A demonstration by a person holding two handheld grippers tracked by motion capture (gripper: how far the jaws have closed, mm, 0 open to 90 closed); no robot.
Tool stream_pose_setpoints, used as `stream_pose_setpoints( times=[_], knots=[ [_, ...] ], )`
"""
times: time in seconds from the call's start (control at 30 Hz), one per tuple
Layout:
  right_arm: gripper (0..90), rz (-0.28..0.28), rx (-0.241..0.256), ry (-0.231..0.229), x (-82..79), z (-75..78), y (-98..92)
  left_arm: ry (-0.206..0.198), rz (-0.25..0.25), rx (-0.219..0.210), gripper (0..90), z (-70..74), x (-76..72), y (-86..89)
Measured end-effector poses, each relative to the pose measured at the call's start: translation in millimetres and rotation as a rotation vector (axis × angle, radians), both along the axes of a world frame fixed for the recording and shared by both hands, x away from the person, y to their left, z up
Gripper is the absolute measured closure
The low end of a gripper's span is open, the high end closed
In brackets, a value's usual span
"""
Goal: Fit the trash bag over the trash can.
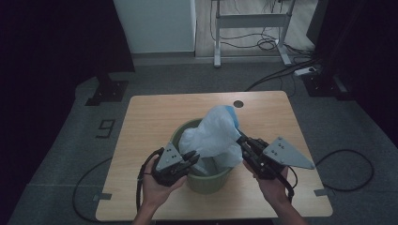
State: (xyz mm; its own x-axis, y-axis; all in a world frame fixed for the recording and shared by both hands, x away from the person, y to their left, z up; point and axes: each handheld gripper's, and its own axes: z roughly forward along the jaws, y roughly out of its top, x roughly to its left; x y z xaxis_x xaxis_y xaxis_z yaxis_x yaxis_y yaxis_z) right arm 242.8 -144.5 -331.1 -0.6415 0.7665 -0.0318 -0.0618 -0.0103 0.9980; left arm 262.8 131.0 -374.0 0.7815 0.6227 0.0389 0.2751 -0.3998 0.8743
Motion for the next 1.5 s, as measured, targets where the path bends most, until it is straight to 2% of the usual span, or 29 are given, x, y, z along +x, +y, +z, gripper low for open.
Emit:
stream_pose_setpoints(
  times=[0.07,0.1,0.13,0.17,0.23,0.3,0.37,0.5,0.53,0.67,0.87,0.93,1.1,1.23,1.27,1.3,1.33,1.37,1.4,1.43,1.47,1.5],
  knots=[
    [88.9,0.005,-0.007,0.005,-0.8,-2.6,1.3,-0.005,-0.001,-0.012,63.0,0.1,-2.8,2.1],
    [88.9,0.009,-0.012,0.012,-1.0,-6.3,1.5,-0.003,-0.001,-0.049,56.8,1.4,-7.1,8.0],
    [88.9,0.01,-0.015,0.017,-0.8,-8.3,1.4,-0.008,-0.003,-0.068,52.1,2.6,-9.3,11.9],
    [88.9,0.01,-0.015,0.017,-0.8,-8.3,1.4,-0.008,-0.003,-0.068,48.4,2.6,-9.3,11.9],
    [88.9,0.009,-0.014,0.03,-0.1,-13.3,1.2,-0.026,0.004,-0.108,43.1,8.5,-14.8,23.3],
    [88.9,0.011,-0.013,0.033,-0.2,-14.5,1.3,-0.032,0.007,-0.122,41.7,10.8,-15.8,27.1],
    [88.9,0.015,-0.013,0.036,-1.4,-16.4,2.6,-0.034,0.011,-0.175,39.0,18.0,-15.6,37.0],
    [88.9,0.029,-0.019,0.038,-3.3,-18.7,6.9,-0.034,0.017,-0.196,38.3,24.5,-12.9,40.6],
    [88.9,0.044,-0.026,0.038,-4.9,-20.9,11.0,-0.031,0.008,-0.215,38.4,27.9,-12.3,40.8],
    [88.9,0.072,-0.041,0.042,-8.0,-26.5,18.9,-0.038,-0.003,-0.216,37.9,30.9,-12.7,38.5],
    [88.9,0.09,-0.049,0.057,-9.1,-33.4,23.6,-0.031,-0.067,-0.22,34.9,29.2,-17.2,30.7],
    [88.9,0.089,-0.045,0.057,-8.3,-32.7,23.5,-0.033,-0.068,-0.193,34.5,26.6,-16.0,23.5],
    [88.9,0.089,-0.036,0.052,-7.8,-28.6,22.6,-0.044,-0.034,-0.171,34.4,21.3,-12.2,13.8],
    [88.9,0.09,-0.023,0.051,-8.0,-25.1,21.7,-0.08,0.026,-0.163,39.7,16.7,-11.3,6.1],
    [88.9,0.092,-0.017,0.051,-8.2,-23.9,21.5,-0.094,0.046,-0.162,47.8,15.3,-10.8,3.7],
    [88.9,0.092,-0.017,0.051,-8.2,-23.9,21.5,-0.094,0.046,-0.162,53.6,15.3,-10.8,3.7],
    [88.9,0.093,-0.018,0.049,-8.4,-23.4,21.5,-0.1,0.049,-0.163,53.6,15.0,-10.7,3.0],
    [88.9,0.096,-0.016,0.046,-9.1,-23.0,21.7,-0.103,0.033,-0.164,66.4,15.2,-10.1,2.3],
    [88.9,0.097,-0.015,0.046,-9.5,-22.9,21.7,-0.108,0.026,-0.158,72.5,15.6,-9.8,2.0],
    [88.9,0.097,-0.015,0.046,-9.5,-22.9,21.7,-0.108,0.026,-0.158,76.9,15.6,-9.8,2.0],
    [88.9,0.097,-0.015,0.045,-9.9,-22.7,21.8,-0.109,0.021,-0.155,76.9,16.0,-9.7,1.8],
    [88.9,0.099,-0.015,0.044,-10.3,-22.5,21.8,-0.108,0.005,-0.157,82.0,16.2,-9.7,2.3]
  ],
)
